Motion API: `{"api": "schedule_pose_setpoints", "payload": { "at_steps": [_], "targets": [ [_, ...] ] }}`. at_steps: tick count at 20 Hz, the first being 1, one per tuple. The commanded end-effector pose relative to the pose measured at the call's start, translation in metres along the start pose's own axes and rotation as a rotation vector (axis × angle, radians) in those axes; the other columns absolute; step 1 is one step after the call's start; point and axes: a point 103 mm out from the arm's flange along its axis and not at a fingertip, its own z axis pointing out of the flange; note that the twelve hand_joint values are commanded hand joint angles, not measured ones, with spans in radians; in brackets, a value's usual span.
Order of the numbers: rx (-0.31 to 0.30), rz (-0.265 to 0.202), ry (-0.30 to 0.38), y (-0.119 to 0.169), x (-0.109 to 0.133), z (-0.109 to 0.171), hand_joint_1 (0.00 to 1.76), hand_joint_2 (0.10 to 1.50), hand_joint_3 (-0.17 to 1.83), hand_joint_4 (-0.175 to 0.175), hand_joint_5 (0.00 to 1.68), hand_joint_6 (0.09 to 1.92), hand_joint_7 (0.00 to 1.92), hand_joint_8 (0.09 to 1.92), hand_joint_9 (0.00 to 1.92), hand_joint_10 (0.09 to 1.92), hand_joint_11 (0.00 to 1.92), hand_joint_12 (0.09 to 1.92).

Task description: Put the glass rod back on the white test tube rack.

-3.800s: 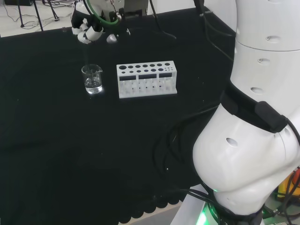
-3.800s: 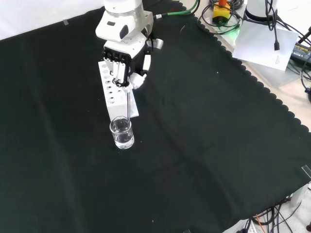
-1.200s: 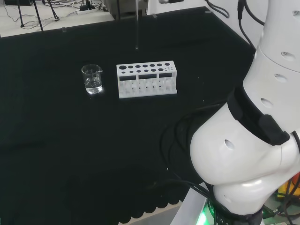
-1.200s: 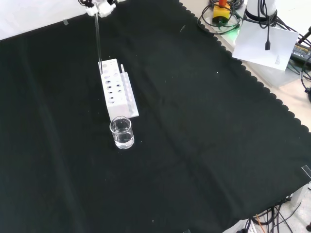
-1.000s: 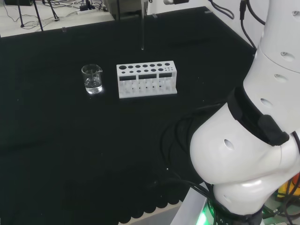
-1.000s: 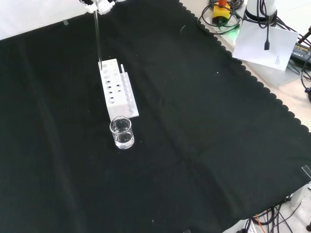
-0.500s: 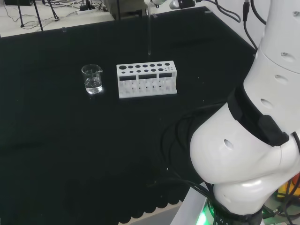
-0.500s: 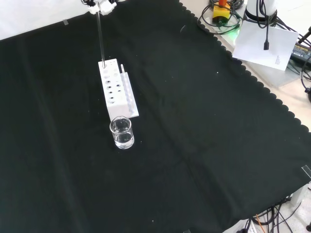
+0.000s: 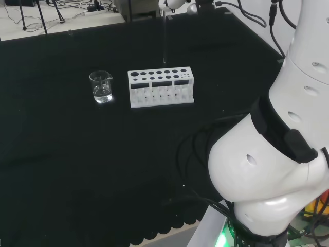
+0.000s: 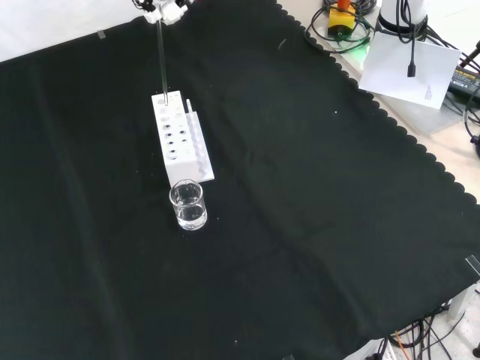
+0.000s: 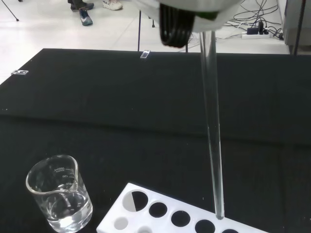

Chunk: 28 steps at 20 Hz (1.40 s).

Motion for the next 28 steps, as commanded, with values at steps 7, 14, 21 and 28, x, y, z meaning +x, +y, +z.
{"api": "schedule_pose_setpoints", "payload": {
  "at_steps": [7, 14, 21, 28],
  "targets": [
    [0.024, 0.018, 0.018, 0.004, -0.023, 0.022, 1.29, 0.77, 0.63, -0.175, 1.07, 0.72, 1.09, 1.28, 1.68, 0.95, 1.68, 1.00],
    [0.020, 0.015, 0.029, 0.011, -0.027, 0.026, 1.29, 0.77, 0.63, -0.175, 1.07, 0.72, 1.09, 1.28, 1.68, 0.95, 1.68, 1.00],
    [0.034, 0.027, 0.036, 0.017, -0.031, 0.037, 1.29, 0.77, 0.63, -0.175, 1.07, 0.72, 1.09, 1.28, 1.68, 0.95, 1.68, 1.00],
    [0.042, 0.024, 0.042, 0.020, -0.030, 0.045, 1.29, 0.77, 0.63, -0.175, 1.07, 0.72, 1.09, 1.28, 1.68, 0.95, 1.68, 1.00]
  ]
}}
